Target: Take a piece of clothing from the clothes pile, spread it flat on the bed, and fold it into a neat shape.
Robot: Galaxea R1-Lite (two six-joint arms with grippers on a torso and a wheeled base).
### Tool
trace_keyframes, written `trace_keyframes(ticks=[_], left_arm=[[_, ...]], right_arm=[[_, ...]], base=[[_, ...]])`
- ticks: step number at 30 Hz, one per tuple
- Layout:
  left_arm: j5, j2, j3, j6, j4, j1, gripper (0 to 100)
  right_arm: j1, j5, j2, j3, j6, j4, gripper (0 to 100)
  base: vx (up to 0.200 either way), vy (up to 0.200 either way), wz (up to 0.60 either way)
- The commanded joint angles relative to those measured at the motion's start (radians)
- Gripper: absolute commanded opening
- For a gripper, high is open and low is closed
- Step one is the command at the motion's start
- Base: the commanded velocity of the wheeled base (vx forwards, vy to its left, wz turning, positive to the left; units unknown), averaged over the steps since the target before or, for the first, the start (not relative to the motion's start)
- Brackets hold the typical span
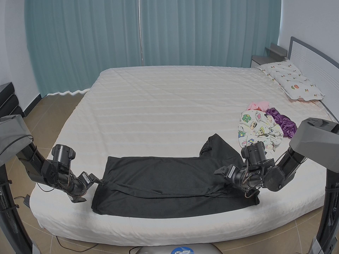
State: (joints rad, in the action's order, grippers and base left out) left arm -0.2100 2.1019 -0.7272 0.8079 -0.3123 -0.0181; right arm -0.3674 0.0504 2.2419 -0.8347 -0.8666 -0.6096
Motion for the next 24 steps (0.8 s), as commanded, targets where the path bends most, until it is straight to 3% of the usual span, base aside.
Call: trace_keyframes(ticks=[1,24], left_arm=[[0.0,0.0,0.0,0.001,-0.001,0.0,100],[0.0,0.0,0.0,0.001,-0.001,0.0,100]], right_arm=[[-0.007,0.0,0.019,0.008,0.001,0.002,100],[-0.027,-0.011,-0.01,0.069,0.026,0.031,100]], base=[[0.0,0.0,0.0],[0.0,0.0,0.0]])
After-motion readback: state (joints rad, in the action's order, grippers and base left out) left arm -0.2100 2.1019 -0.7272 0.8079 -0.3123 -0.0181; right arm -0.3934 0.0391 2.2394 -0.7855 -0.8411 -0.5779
